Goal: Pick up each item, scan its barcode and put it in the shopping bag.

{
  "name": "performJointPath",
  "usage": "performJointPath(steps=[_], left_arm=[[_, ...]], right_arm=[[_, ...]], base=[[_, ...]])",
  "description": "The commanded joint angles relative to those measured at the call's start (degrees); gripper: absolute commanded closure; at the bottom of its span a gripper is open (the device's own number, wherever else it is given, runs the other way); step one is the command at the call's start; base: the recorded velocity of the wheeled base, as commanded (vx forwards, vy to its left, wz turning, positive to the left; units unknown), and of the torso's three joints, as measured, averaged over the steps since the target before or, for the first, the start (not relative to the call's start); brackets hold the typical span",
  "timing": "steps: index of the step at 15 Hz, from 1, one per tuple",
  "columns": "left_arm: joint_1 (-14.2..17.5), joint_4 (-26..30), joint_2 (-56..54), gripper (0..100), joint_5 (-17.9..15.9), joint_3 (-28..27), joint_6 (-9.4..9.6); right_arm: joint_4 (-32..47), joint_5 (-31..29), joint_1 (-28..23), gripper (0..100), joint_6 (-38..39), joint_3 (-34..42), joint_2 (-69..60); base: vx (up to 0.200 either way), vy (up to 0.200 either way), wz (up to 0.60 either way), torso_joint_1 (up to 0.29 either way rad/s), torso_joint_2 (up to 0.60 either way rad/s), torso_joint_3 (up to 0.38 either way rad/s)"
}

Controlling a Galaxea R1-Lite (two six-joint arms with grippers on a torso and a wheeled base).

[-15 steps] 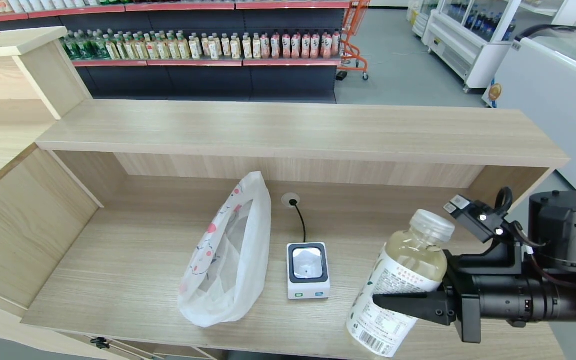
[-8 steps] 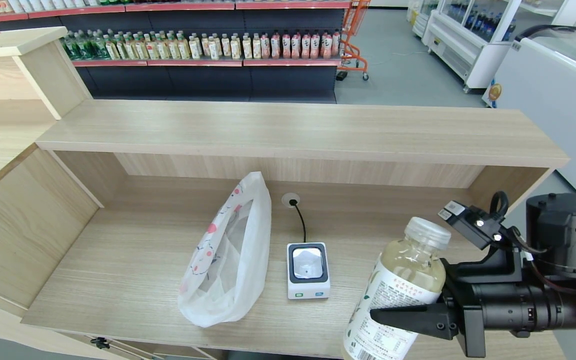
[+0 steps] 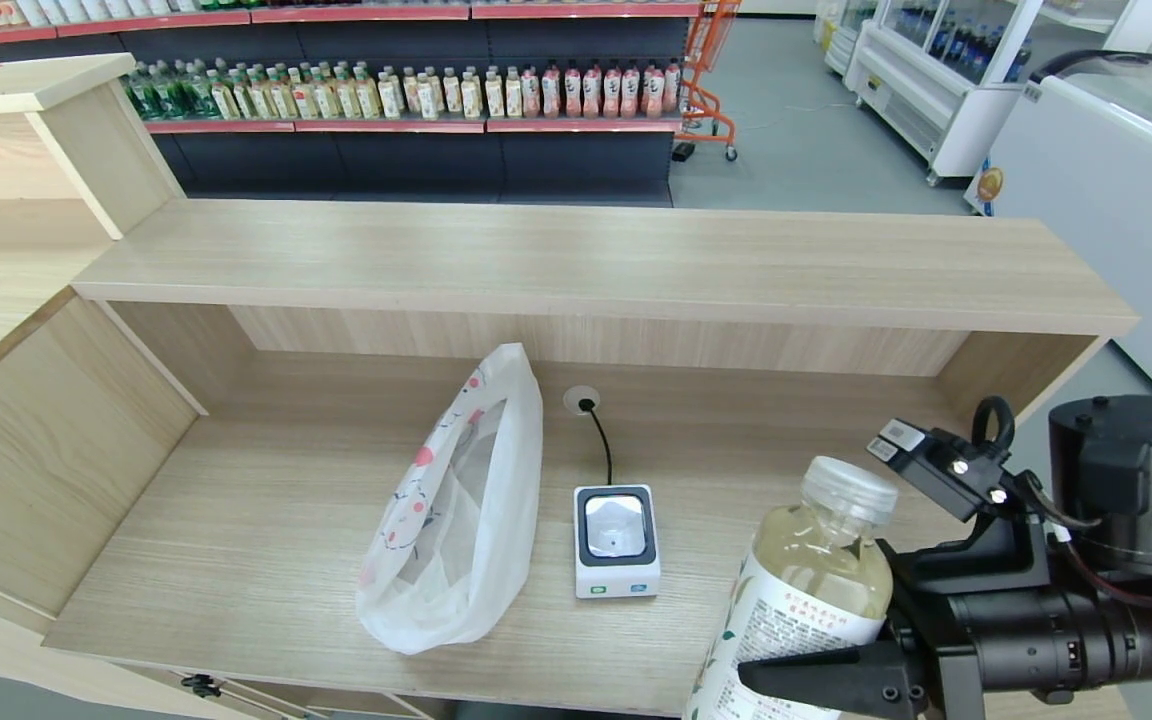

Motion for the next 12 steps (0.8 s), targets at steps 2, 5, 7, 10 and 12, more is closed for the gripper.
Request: performJointPath(steps=[2, 5, 7, 10, 12], left_arm=[[0.0, 0.0, 0.0, 0, 0.0, 0.0, -0.01], [0.0, 0.0, 0.0, 0, 0.0, 0.0, -0.01], [0.0, 0.0, 0.0, 0, 0.0, 0.0, -0.01], [0.0, 0.0, 0.0, 0, 0.0, 0.0, -0.01], [0.0, 0.0, 0.1, 0, 0.0, 0.0, -0.01]], right_arm=[[0.0, 0.0, 0.3, 100, 0.0, 0.0, -0.1], [0.0, 0.0, 0.3, 100, 0.0, 0.0, 0.0], [0.0, 0.1, 0.3, 100, 0.0, 0.0, 0.0], [0.0, 0.1, 0.5, 100, 0.0, 0.0, -0.1], [0.0, 0.1, 0.5, 100, -0.1, 0.0, -0.2]], base=[[0.0, 0.0, 0.0, 0.0, 0.0, 0.0], [0.0, 0.0, 0.0, 0.0, 0.0, 0.0], [0.0, 0.0, 0.0, 0.0, 0.0, 0.0], [0.0, 0.0, 0.0, 0.0, 0.0, 0.0], [0.0, 0.0, 0.0, 0.0, 0.0, 0.0]])
